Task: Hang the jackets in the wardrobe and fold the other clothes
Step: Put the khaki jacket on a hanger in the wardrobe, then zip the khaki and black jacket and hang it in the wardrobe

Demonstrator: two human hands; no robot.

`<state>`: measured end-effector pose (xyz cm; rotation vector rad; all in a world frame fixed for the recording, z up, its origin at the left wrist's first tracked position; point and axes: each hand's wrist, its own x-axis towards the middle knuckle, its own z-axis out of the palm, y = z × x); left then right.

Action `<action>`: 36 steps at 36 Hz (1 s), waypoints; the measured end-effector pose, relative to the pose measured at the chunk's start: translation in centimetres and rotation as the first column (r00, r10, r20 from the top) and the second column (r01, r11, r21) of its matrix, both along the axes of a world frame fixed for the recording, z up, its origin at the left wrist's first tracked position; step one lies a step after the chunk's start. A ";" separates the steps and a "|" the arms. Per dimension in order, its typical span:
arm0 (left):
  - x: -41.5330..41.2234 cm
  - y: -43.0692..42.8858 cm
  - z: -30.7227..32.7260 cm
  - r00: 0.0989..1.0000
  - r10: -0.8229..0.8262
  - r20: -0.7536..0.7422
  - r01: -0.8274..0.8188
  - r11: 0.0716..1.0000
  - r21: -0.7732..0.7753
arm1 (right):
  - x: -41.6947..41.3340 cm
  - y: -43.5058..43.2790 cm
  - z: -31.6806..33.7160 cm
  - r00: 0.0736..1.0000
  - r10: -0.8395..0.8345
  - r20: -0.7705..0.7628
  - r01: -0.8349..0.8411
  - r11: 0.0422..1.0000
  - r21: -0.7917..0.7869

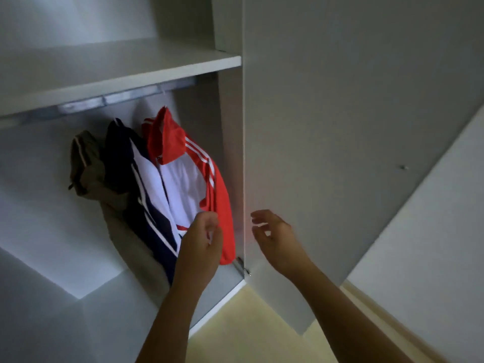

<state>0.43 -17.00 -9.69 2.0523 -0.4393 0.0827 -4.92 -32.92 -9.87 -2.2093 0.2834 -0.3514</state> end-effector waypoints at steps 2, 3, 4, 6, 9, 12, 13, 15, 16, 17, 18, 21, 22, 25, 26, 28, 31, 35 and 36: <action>-3.8 -3.2 0.0 0.996 -0.094 0.002 0.094 0.995 -0.013 | -4.4 -2.4 -0.1 0.999 -0.053 0.006 0.053 0.998 0.021; -5.9 -4.8 -0.1 0.990 -0.143 0.002 0.143 0.989 -0.025 | -6.8 -3.7 -0.2 0.996 -0.086 0.006 0.086 0.996 0.029; -8.0 -6.5 -0.3 0.981 -0.193 0.003 0.193 0.981 -0.036 | -9.3 -5.0 -0.3 0.992 -0.122 0.009 0.122 0.992 0.044; -12.5 -9.9 -0.6 0.956 -0.295 0.002 0.295 0.955 -0.036 | -14.7 -7.7 -0.6 0.979 -0.204 0.014 0.202 0.975 0.089; -19.5 -14.9 -1.1 0.900 -0.436 -0.022 0.436 0.900 0.002 | -23.6 -11.5 -1.1 0.939 -0.343 0.003 0.339 0.930 0.145; -26.2 -19.6 -1.4 0.827 -0.560 -0.041 0.561 0.828 0.015 | -32.4 -14.6 -1.5 0.877 -0.480 -0.029 0.477 0.860 0.184; -28.4 -21.2 -1.4 0.799 -0.600 -0.049 0.601 0.799 0.011 | -35.2 -15.5 -1.6 0.851 -0.524 -0.041 0.521 0.831 0.197; -32.9 -24.2 -1.4 0.729 -0.681 -0.064 0.683 0.730 0.008 | -40.9 -17.2 -1.5 0.789 -0.611 -0.061 0.608 0.764 0.216; -35.1 -25.7 -1.3 0.688 -0.722 -0.067 0.725 0.689 0.010 | -43.6 -18.0 -1.5 0.754 -0.653 -0.064 0.649 0.727 0.223; -37.3 -27.1 -1.2 0.645 -0.761 -0.065 0.763 0.646 0.014 | -46.3 -18.7 -1.4 0.717 -0.694 -0.060 0.687 0.690 0.231; -39.5 -28.6 -1.1 0.601 -0.797 -0.061 0.799 0.602 0.017 | -48.8 -19.4 -1.3 0.677 -0.734 -0.053 0.722 0.649 0.239; -46.2 -32.9 -0.8 0.463 -0.885 -0.052 0.886 0.463 0.025 | -56.4 -21.2 -1.3 0.533 -0.845 -0.044 0.822 0.504 0.267; -48.3 -34.3 -0.8 0.415 -0.908 -0.050 0.910 0.415 0.027 | -58.7 -21.7 -1.4 0.481 -0.876 -0.044 0.850 0.453 0.269; -54.8 -38.3 -1.0 0.269 -0.962 -0.047 0.963 0.268 0.036 | -65.7 -23.2 -1.8 0.318 -0.947 -0.044 0.918 0.296 0.265; -57.0 -39.6 -1.2 0.222 -0.974 -0.049 0.975 0.220 0.038 | -68.0 -23.6 -2.0 0.262 -0.964 -0.046 0.934 0.241 0.262; -61.3 -42.2 -1.9 0.130 -0.990 -0.058 0.991 0.128 0.038 | -72.4 -24.6 -2.5 0.150 -0.987 -0.057 0.956 0.130 0.263; -67.8 -46.3 -3.4 0.000 -0.997 -0.081 0.999 -0.004 0.049 | -78.7 -26.3 -3.6 0.001 -0.997 -0.077 0.963 -0.019 0.267; -76.5 -52.2 -6.1 -0.154 -0.979 -0.130 0.984 -0.164 0.066 | -86.5 -29.5 -5.7 -0.154 -0.981 -0.116 0.950 -0.179 0.255; -78.8 -53.8 -6.6 -0.193 -0.971 -0.143 0.977 -0.204 0.067 | -88.5 -30.4 -6.2 -0.190 -0.973 -0.129 0.942 -0.217 0.256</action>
